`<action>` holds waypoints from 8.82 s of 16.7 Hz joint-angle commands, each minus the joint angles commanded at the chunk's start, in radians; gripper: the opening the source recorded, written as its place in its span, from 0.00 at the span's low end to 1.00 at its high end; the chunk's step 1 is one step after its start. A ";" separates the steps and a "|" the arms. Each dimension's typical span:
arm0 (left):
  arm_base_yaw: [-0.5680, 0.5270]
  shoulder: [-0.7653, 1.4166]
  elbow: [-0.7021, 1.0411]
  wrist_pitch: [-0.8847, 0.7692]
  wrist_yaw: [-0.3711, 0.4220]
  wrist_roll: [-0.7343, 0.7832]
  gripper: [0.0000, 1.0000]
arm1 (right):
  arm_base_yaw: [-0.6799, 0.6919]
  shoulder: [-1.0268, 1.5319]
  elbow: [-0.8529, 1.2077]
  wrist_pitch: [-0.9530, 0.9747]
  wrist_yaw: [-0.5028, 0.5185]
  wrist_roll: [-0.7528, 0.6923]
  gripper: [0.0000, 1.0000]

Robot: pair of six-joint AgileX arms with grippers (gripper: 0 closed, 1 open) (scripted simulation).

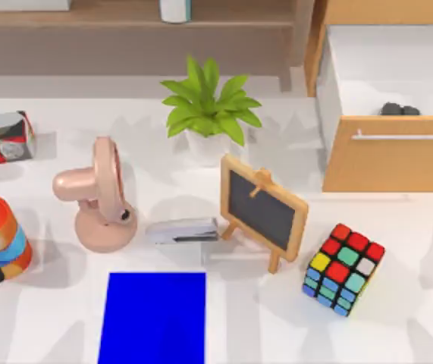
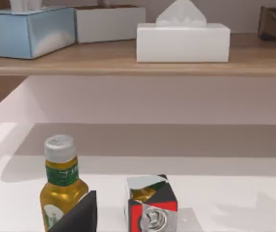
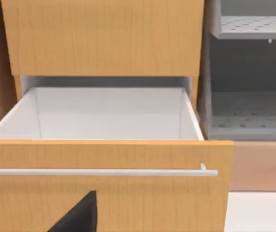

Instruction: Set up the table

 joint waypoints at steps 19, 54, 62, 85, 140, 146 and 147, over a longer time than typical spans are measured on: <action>0.000 0.000 0.000 0.000 0.000 0.000 1.00 | 0.093 1.409 1.265 -0.694 0.028 0.258 1.00; 0.000 0.000 0.000 0.000 0.000 0.000 1.00 | 0.144 2.435 2.093 -1.129 0.048 0.442 1.00; 0.000 0.000 0.000 0.000 0.000 0.000 1.00 | 0.144 2.464 2.081 -1.092 0.047 0.442 1.00; 0.000 0.000 0.000 0.000 0.000 0.000 1.00 | 0.143 2.460 2.081 -1.092 0.047 0.444 0.00; 0.000 0.000 0.000 0.000 0.000 0.000 1.00 | 1.093 2.307 1.880 -1.098 0.090 1.115 0.00; 0.000 0.000 0.000 0.000 0.000 0.000 1.00 | 1.092 2.318 1.887 -1.076 0.095 1.116 0.00; 0.000 0.000 0.000 0.000 0.000 0.000 1.00 | 1.090 2.323 1.887 -1.070 0.097 1.116 0.00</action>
